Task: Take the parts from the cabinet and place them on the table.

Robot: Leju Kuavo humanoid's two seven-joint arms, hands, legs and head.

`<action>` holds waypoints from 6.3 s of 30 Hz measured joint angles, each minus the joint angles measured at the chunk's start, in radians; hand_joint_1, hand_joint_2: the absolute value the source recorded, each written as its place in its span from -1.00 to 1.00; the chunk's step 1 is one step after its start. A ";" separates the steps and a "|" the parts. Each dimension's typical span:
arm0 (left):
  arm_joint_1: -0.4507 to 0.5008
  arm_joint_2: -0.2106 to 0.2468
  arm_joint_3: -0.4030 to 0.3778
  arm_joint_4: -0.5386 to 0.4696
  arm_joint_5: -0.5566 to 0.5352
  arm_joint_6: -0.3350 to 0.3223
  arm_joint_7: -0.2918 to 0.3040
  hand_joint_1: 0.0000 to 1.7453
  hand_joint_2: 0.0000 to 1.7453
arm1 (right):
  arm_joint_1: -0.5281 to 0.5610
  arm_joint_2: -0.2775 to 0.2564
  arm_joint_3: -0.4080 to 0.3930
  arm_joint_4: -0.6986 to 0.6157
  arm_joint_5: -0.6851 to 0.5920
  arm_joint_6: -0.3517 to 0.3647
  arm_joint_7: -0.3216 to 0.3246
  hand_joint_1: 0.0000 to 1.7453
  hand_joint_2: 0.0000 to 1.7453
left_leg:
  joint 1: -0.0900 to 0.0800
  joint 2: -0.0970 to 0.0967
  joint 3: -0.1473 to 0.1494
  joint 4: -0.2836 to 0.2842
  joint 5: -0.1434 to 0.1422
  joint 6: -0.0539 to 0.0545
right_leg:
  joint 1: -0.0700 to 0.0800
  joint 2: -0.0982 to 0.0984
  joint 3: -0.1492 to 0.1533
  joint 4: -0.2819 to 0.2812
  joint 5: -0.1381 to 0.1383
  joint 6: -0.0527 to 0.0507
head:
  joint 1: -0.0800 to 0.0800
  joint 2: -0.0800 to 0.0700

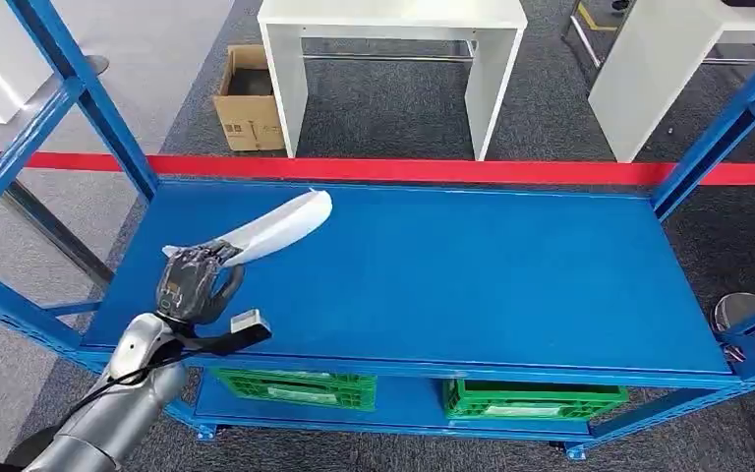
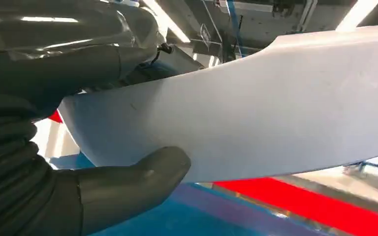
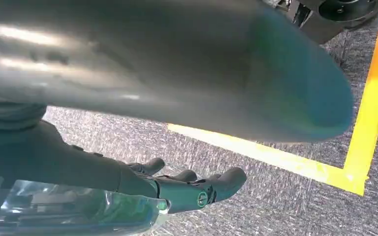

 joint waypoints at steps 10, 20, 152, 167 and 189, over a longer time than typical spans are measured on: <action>0.092 -0.004 -0.065 -0.341 0.898 -0.418 -0.332 1.00 1.00 | -0.006 -0.003 0.000 0.000 -0.007 0.007 -0.001 -1.00 -1.00 | 0.000 0.000 -0.001 0.000 0.000 0.000 | 0.000 0.000 -0.001 0.000 0.000 0.000 | 0.000 0.000; 0.144 -0.023 -0.114 -0.580 0.942 -0.541 -0.336 1.00 1.00 | -0.004 -0.005 -0.003 0.000 -0.015 0.009 0.007 -1.00 -1.00 | 0.000 0.000 -0.001 0.000 0.000 0.000 | 0.000 0.000 -0.001 0.000 0.000 0.000 | 0.000 0.000; -0.009 -0.080 -0.288 -0.568 0.978 -0.834 -0.334 1.00 1.00 | 0.003 -0.041 -0.160 -0.003 -0.104 0.045 0.161 -1.00 -1.00 | -0.006 0.019 0.033 -0.062 0.029 0.033 | -0.012 -0.013 -0.196 0.312 -0.058 0.030 | 0.002 0.000; 0.012 -0.090 -0.298 -0.547 0.924 -0.866 -0.322 1.00 1.00 | 0.001 -0.047 -0.208 -0.003 -0.155 0.051 0.135 -1.00 -1.00 | 0.007 0.013 -0.135 0.287 -0.121 -0.036 | -0.008 0.000 -0.022 -0.034 0.057 -0.031 | -0.007 0.000; -0.015 -0.137 -0.313 -0.531 0.891 -0.877 -0.279 1.00 1.00 | -0.005 -0.048 -0.263 -0.003 -0.210 -0.026 0.113 -1.00 -1.00 | -0.001 0.093 0.047 -0.045 0.009 -0.002 | -0.005 -0.050 -0.028 -0.018 0.051 0.004 | -0.003 0.000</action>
